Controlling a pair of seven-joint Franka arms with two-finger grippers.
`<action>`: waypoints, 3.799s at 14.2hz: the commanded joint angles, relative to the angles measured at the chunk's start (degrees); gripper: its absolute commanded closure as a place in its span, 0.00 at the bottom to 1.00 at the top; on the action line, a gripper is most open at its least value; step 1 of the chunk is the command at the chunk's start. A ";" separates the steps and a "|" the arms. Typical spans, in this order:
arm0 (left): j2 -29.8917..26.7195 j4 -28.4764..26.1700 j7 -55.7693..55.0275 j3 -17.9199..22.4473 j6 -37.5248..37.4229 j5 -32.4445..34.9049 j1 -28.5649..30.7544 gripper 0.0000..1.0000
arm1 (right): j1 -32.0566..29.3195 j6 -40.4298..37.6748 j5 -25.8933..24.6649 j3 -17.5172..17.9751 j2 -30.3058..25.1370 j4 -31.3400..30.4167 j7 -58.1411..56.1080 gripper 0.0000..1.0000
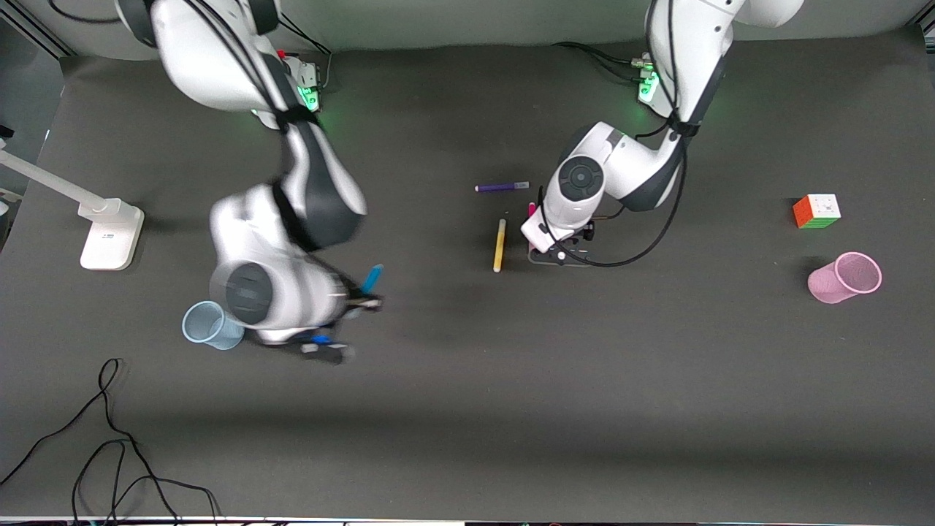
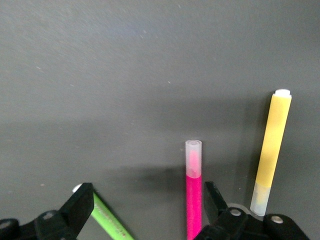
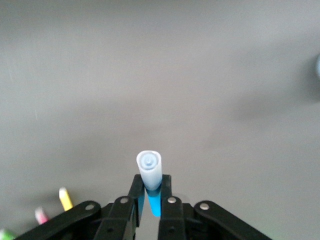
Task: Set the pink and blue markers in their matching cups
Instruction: 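Grasp the blue marker with the right gripper while the left gripper grasps pink, then carry the blue marker with the right gripper into the light blue cup, then release the blue marker and raise the right gripper while the left gripper lifts pink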
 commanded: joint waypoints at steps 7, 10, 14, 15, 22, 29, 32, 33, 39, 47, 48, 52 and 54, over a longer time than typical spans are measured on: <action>4.18 -0.20 -4.73 0.81 3.87 0.16 -5.97 0.07 | 1.06 19.09 -5.80 -20.75 -13.25 -19.46 -19.80 1.00; 6.03 -0.20 -4.99 0.90 7.82 0.43 -6.68 0.16 | 1.85 32.53 -7.81 -21.46 -18.70 -32.29 -22.55 1.00; 6.21 -0.37 -4.99 0.90 8.71 0.69 -6.68 0.54 | 3.26 48.97 -8.17 -21.46 -24.59 -47.67 -24.75 1.00; 6.12 -0.37 -4.99 0.90 8.71 0.69 -6.68 0.68 | 3.44 53.01 -8.17 -21.46 -25.48 -51.28 -24.92 1.00; 6.03 -0.37 -4.91 0.90 8.18 0.78 -6.51 0.67 | 5.11 69.05 -8.17 -21.37 -24.88 -64.58 -29.39 1.00; 5.77 -0.46 -4.73 1.16 8.01 0.95 -6.33 0.08 | 5.11 70.27 -8.09 -21.19 -22.85 -64.67 -30.02 0.01; 5.51 -0.46 -4.56 1.16 8.01 0.95 -6.33 0.23 | 5.11 70.28 -8.09 -21.19 -22.85 -64.41 -30.11 0.00; 5.33 -0.55 -4.47 1.25 7.92 0.95 -6.33 0.26 | 5.19 70.11 -8.09 -21.19 -23.03 -64.33 -30.02 0.00; 4.36 -0.55 -4.20 1.25 6.86 0.96 -6.16 0.35 | 5.28 53.73 -8.09 -21.37 -24.16 -55.04 -30.02 0.00; 3.75 -0.55 -4.99 1.25 6.60 5.79 -5.81 1.00 | 5.02 18.19 -8.26 -21.46 -25.05 -36.04 -29.94 0.00; 2.79 -0.46 -4.99 1.42 5.21 5.79 -5.54 1.00 | 5.11 16.25 -8.26 -21.46 -25.05 -34.89 -29.94 0.00; -5.90 0.41 -4.47 2.13 -6.81 5.88 -3.08 1.00 | 5.28 5.89 -8.96 -21.20 -25.05 -28.84 -32.38 0.00; -9.60 3.74 -4.55 2.21 -15.58 5.88 -1.77 1.00 | 5.28 -0.35 -8.44 -21.02 -25.14 -24.62 -32.57 0.00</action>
